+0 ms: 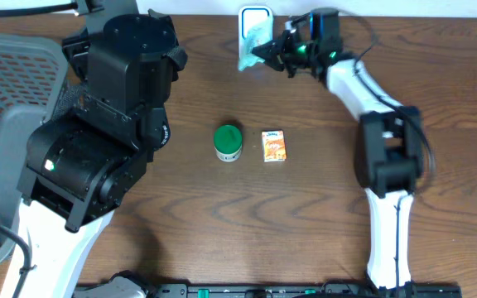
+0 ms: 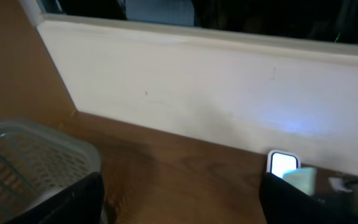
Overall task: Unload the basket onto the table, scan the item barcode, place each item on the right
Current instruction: 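Hold the mint-green pack over the scanner window with the right gripper, then move the mint-green pack right and drop it at the table edge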
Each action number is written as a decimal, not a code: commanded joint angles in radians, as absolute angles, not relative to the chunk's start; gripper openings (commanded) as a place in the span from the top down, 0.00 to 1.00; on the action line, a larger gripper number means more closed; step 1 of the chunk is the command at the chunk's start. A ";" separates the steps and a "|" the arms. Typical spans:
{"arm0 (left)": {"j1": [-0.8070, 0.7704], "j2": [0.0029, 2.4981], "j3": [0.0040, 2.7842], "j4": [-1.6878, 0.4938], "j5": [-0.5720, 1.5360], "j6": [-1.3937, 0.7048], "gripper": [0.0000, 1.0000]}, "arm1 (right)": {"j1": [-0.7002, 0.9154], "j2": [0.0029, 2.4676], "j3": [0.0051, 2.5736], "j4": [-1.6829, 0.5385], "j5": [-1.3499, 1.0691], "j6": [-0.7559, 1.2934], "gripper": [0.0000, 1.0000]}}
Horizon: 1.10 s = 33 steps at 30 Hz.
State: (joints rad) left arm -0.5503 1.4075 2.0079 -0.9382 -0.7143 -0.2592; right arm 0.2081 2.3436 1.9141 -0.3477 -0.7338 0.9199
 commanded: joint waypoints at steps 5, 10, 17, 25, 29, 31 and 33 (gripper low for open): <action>-0.548 1.395 2.010 -0.939 -0.734 -0.264 0.20 | 0.295 1.926 1.932 -0.898 0.548 0.455 0.99; -0.548 1.395 2.010 -0.941 -0.734 -0.264 0.20 | 0.203 1.871 1.929 -1.195 0.890 0.456 0.99; -0.548 1.395 2.010 -0.930 -0.734 -0.265 0.20 | -0.117 1.910 1.712 -1.188 0.905 0.517 0.99; -0.548 1.395 2.010 -0.923 -0.734 -0.265 0.20 | -0.390 2.001 1.412 -0.801 0.742 0.267 0.99; -0.548 1.395 2.010 -0.919 -0.734 -0.264 0.20 | -0.486 2.074 1.391 -0.783 0.655 0.268 0.99; -0.548 1.395 2.010 -0.918 -0.734 -0.264 0.20 | -0.520 2.091 1.391 -0.785 0.658 0.267 0.99; -0.548 1.395 2.010 -0.918 -0.734 -0.264 0.20 | -0.551 2.088 1.396 -0.795 0.659 0.260 0.89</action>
State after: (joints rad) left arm -0.5507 1.4063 2.0075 -0.9199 -0.7139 -0.2592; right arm -0.5079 2.0899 1.3907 -0.7891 0.6670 0.2890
